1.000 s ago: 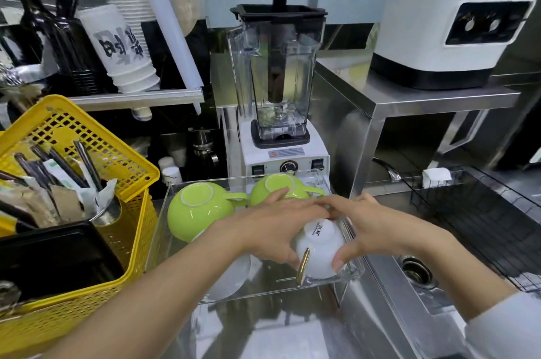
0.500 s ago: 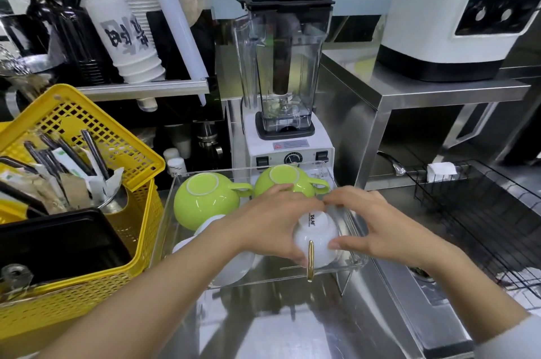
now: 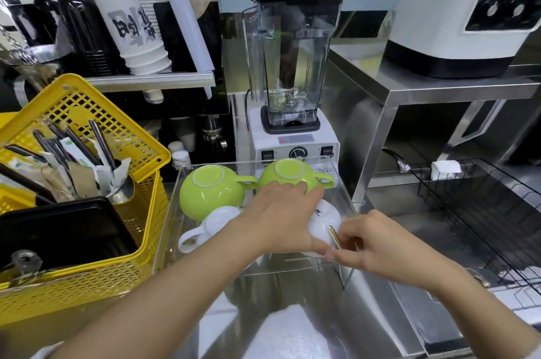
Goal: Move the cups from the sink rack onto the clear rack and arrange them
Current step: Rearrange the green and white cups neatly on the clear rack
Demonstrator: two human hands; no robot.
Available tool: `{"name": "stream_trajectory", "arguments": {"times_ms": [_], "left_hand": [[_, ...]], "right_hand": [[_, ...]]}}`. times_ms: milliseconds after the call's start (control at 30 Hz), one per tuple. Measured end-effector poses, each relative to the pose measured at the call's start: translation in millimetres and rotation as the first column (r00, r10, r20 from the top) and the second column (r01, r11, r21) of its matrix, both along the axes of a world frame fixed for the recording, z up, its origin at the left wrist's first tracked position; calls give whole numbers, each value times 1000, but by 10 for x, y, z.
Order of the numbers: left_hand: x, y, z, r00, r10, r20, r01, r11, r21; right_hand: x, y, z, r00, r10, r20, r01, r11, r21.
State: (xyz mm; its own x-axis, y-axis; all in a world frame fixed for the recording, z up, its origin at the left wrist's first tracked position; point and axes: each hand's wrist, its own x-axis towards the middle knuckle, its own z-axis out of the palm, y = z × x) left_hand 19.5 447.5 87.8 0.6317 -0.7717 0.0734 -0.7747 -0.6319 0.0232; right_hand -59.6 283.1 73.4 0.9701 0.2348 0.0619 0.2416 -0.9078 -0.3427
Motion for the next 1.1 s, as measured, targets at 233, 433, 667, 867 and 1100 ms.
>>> {"name": "stream_trajectory", "arguments": {"times_ms": [233, 433, 667, 867, 1100], "left_hand": [[-3, -29, -5, 984, -138, -109, 137, 990, -11], [1, -11, -22, 964, -145, -221, 152, 988, 13], [9, 110, -109, 985, -39, -166, 31, 998, -47], [-17, 90, -131, 993, -15, -113, 7, 998, -70], [-2, 73, -58, 989, -33, -145, 20, 996, -92]], "right_hand": [[-34, -108, -20, 999, 1, -33, -3, 998, -55], [-7, -168, -86, 997, -49, 52, 52, 996, -72], [200, -152, -148, 991, -75, 112, 83, 994, -72], [225, -148, -126, 985, -104, 135, 110, 993, -34], [145, -157, -5, 980, -167, 107, 172, 984, -41]]}}
